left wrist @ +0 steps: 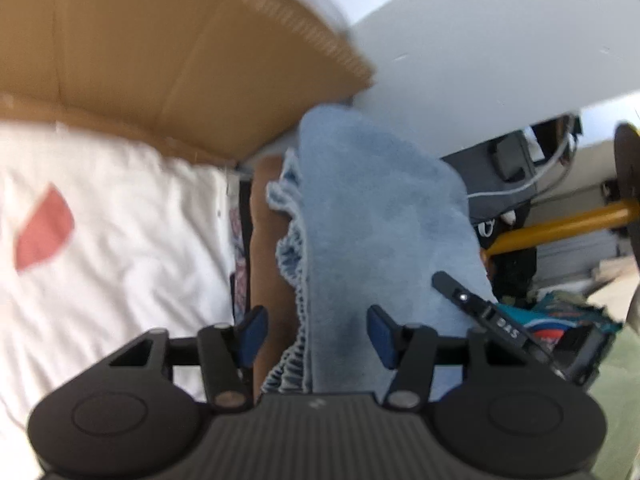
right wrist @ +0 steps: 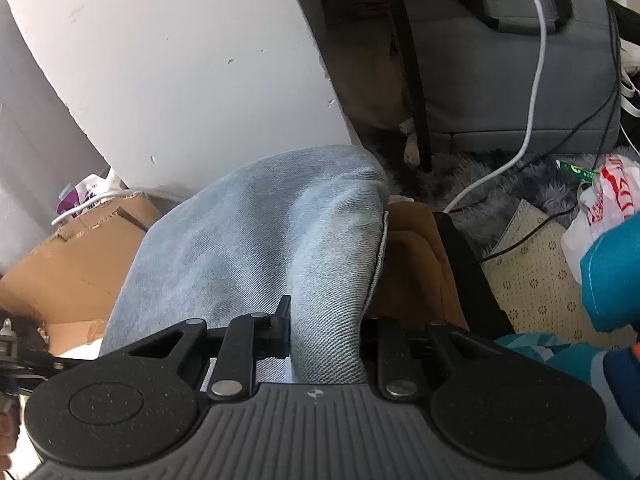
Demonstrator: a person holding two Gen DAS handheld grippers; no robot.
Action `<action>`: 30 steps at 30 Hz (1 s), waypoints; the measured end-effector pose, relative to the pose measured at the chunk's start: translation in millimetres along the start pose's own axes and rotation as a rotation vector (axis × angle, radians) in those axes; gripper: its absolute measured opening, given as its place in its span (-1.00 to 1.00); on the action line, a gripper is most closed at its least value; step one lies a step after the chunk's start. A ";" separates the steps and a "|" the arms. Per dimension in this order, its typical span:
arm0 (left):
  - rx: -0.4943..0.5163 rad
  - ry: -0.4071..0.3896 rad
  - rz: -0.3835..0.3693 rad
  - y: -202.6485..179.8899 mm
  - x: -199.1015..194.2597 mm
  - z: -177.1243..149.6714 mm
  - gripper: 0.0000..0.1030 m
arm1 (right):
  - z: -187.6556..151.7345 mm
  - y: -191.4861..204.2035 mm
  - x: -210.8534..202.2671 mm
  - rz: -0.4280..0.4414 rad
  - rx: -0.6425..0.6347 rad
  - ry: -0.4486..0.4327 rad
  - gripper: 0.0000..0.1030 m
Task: Fold clothes
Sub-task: 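Lower the jeans bundle onto the brown clothes pile and open both grippers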
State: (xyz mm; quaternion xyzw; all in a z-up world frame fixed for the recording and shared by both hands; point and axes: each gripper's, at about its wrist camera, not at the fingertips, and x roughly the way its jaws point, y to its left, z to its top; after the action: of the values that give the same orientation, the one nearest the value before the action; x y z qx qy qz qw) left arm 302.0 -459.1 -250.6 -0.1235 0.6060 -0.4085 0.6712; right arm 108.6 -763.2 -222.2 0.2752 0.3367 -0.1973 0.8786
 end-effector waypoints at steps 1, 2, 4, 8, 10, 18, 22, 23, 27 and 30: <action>0.033 -0.011 0.013 -5.1 -5.2 1.7 0.05 | 0.2 0.3 -0.4 -0.003 0.000 0.001 -0.54; 0.066 -0.023 0.026 -10.3 -10.4 3.5 0.05 | 0.5 0.7 -0.8 -0.006 0.000 0.002 -0.53; 0.126 -0.039 0.041 -22.1 -18.0 7.0 0.01 | 1.7 0.9 -1.1 -0.014 0.001 0.006 -0.51; 0.252 -0.048 0.041 -51.8 -16.6 11.7 -0.31 | 1.0 -0.2 -2.0 -0.022 0.016 0.003 -0.47; 0.295 -0.040 0.028 -63.6 -8.7 12.9 -0.32 | 0.2 -2.0 -2.6 -0.025 0.026 -0.002 -0.46; 0.449 0.006 0.140 -73.5 38.3 7.0 -0.48 | 0.2 -11.4 -6.5 -0.051 0.046 -0.009 -0.17; 0.491 0.008 0.163 -68.4 41.0 3.2 -0.49 | 2.7 -8.7 -15.4 -0.080 0.018 -0.020 -0.13; 0.507 0.008 0.174 -68.3 41.1 2.1 -0.56 | 4.0 -6.2 -19.6 -0.095 0.000 -0.038 -0.12; 0.499 0.008 0.185 -64.2 42.4 3.3 -0.60 | 11.9 1.5 -38.5 -0.141 -0.057 -0.122 -0.01; 0.528 0.005 0.194 -69.4 43.3 0.5 -0.60 | 17.6 6.5 -41.2 -0.101 -0.080 -0.128 -0.01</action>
State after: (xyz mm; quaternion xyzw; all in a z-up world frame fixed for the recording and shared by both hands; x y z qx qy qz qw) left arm 271.9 -533.6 -235.5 0.1153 0.4892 -0.4866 0.7146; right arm 91.9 -762.4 -180.2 0.2095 0.3007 -0.2453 0.8975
